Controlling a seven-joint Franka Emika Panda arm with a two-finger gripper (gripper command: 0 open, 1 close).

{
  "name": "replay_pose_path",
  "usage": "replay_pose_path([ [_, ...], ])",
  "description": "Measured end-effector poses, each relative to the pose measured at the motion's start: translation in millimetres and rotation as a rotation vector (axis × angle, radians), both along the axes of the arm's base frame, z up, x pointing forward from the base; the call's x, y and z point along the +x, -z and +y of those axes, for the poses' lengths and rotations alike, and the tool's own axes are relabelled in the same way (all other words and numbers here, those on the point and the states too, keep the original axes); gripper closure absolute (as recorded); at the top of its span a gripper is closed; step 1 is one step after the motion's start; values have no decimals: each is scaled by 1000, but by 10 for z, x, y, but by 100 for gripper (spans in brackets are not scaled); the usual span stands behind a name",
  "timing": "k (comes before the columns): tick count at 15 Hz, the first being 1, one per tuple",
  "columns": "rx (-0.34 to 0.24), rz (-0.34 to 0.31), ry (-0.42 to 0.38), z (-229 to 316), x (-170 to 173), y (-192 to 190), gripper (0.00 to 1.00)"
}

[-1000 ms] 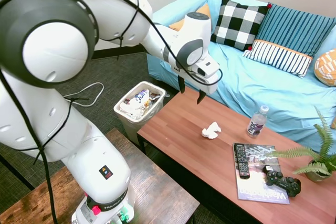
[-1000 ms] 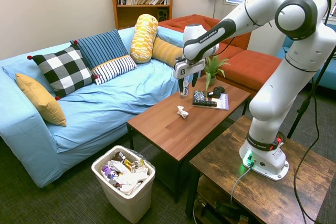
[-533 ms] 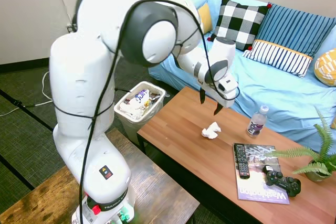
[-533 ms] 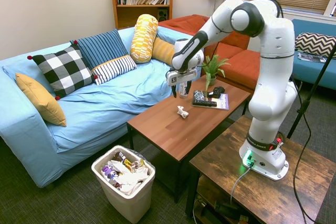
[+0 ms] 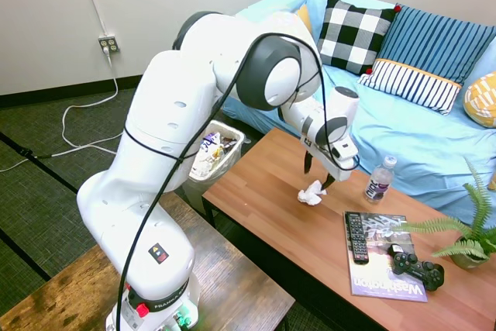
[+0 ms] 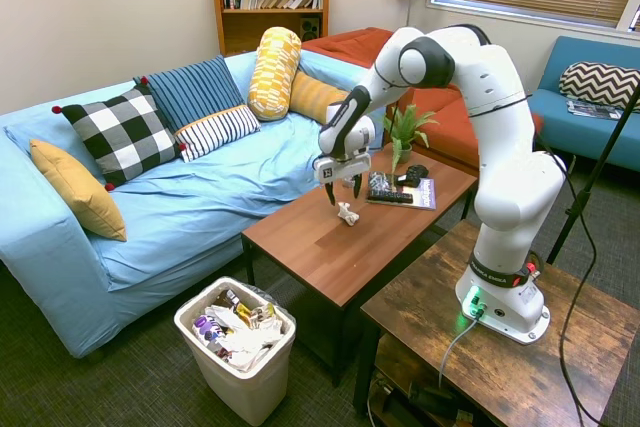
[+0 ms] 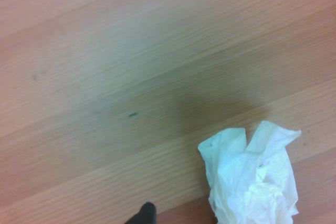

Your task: Throw the tissue in the trash bin

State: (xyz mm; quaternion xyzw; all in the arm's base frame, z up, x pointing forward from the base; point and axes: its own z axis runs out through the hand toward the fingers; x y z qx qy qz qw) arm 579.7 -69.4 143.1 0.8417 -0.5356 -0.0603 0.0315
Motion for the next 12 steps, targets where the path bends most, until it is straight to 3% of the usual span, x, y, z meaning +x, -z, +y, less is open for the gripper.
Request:
replay_pose_path([
  [6, 5, 36, 16, -80, 4, 333, 0],
  [7, 4, 42, 17, -92, 5, 381, 100],
  [12, 5, 45, 27, -133, 65, 512, 100],
])
